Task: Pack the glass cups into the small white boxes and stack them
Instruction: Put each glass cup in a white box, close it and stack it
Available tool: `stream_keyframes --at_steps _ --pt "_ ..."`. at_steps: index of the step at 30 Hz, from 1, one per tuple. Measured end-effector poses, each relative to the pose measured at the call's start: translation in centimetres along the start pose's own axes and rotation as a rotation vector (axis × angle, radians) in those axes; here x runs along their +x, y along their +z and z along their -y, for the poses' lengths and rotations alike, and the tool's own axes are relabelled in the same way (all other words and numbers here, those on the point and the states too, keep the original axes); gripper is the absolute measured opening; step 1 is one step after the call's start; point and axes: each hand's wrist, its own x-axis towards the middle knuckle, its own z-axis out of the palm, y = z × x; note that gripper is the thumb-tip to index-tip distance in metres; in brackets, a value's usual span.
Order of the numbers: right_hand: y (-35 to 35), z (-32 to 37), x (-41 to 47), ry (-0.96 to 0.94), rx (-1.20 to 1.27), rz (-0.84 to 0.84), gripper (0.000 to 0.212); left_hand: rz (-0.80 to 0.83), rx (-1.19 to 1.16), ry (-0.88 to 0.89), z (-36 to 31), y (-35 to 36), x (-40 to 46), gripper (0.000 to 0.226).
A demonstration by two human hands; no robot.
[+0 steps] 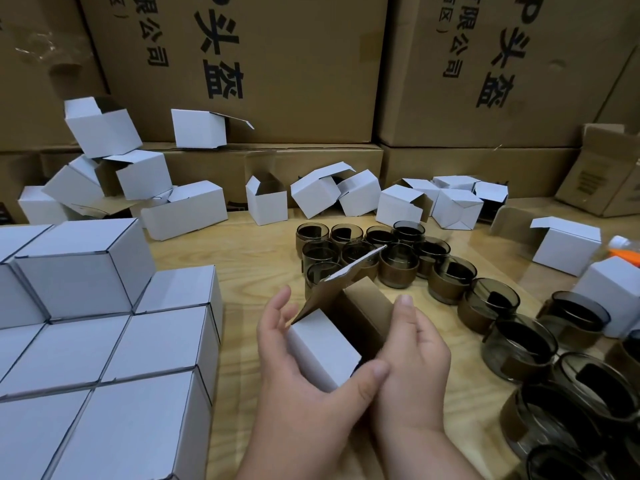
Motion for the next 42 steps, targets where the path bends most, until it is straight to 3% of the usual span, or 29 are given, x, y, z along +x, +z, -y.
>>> stream_keyframes --at_steps 5,8,12,15,20,22,25,27,31,34,42 --pt "-0.5 0.8 1.5 0.159 0.158 -0.067 0.046 -0.057 -0.043 -0.015 -0.4 0.0 -0.2 0.067" --pt "-0.5 1.0 1.8 0.192 0.088 -0.008 0.028 -0.089 -0.155 0.001 -0.9 -0.1 -0.4 0.052" --pt "0.0 0.5 1.5 0.048 -0.228 0.148 0.016 -0.290 -0.269 -0.085 -1.7 0.1 -0.2 0.047" --pt "0.4 0.1 1.5 -0.024 -0.408 0.297 0.025 -0.447 -0.241 -0.109 -2.4 -0.3 0.1 0.044" --pt "0.5 -0.1 1.7 -0.187 -0.730 0.581 0.048 -0.351 0.023 0.146 -2.8 -0.4 -0.5 0.056" --pt "1.0 0.6 1.2 -0.200 -0.803 0.677 0.049 -0.342 0.145 0.222 -2.4 -0.7 -0.7 0.066" --pt "1.7 1.3 0.8 -0.171 -0.777 0.634 0.044 -0.342 0.262 0.336 -2.5 -0.9 -0.8 0.074" --pt "1.6 0.9 1.1 -0.254 -0.800 0.588 0.040 -0.339 0.250 0.366 -2.6 -0.9 -0.7 0.075" --pt "0.9 0.4 1.5 -0.287 -0.837 0.393 0.065 -0.343 0.222 0.327 -2.3 -0.9 -0.7 0.074" --pt "0.7 0.1 1.5 -0.302 -0.815 0.306 0.057 -0.365 0.193 0.284 -2.4 -0.7 -0.7 0.072" --pt "0.8 -1.2 2.0 -0.208 -0.825 0.325 0.055 -0.399 0.125 0.219 -2.3 -0.6 -0.4 0.065"
